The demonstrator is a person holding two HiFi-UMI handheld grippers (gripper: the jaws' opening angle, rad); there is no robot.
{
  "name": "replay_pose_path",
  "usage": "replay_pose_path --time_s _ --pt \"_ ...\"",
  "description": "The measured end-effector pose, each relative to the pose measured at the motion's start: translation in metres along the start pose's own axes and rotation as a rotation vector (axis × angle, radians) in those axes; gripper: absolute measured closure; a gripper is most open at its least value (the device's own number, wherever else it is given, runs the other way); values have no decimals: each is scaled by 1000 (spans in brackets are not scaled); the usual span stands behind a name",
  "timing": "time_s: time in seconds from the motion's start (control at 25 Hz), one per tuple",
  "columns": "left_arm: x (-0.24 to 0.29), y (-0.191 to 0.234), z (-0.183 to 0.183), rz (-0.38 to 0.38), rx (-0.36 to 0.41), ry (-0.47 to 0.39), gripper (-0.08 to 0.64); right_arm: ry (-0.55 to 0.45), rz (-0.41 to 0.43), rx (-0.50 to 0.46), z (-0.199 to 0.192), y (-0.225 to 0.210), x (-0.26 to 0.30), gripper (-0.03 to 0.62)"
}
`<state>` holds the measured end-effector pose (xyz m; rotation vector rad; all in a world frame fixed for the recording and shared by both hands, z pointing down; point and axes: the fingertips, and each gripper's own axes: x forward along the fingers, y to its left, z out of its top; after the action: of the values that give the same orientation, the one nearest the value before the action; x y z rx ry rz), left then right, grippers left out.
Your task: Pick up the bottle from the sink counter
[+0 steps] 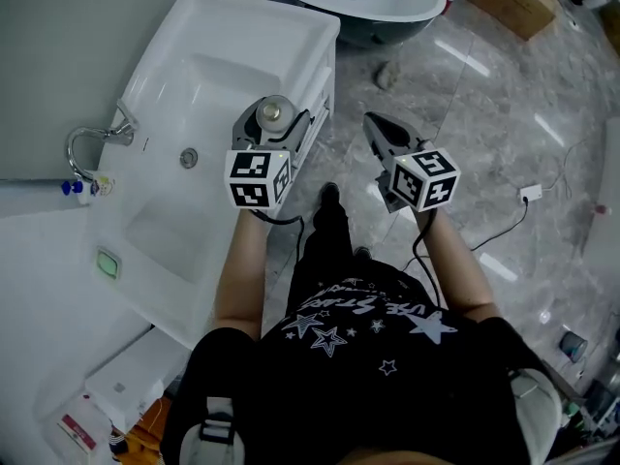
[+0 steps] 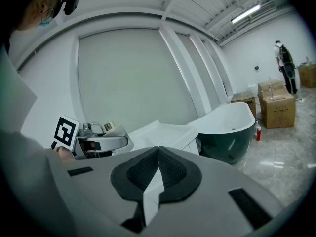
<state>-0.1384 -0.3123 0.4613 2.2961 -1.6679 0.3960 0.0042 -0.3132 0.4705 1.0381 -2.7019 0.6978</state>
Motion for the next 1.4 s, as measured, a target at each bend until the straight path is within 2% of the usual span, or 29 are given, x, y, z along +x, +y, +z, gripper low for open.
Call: replay_pose_path --time_s 0.4,0.8,1.4 --pt "-75 -65 -13 20 -22 -26 219 -24 88 -46 -12 40 -70 586" --pt "-125 -117 -28 33 -37 -34 219 -42 98 -58 -24 55 -134 586" --pt "-178 -149 -42 41 -68 -62 219 -54 112 -85 -39 80 -180 586"
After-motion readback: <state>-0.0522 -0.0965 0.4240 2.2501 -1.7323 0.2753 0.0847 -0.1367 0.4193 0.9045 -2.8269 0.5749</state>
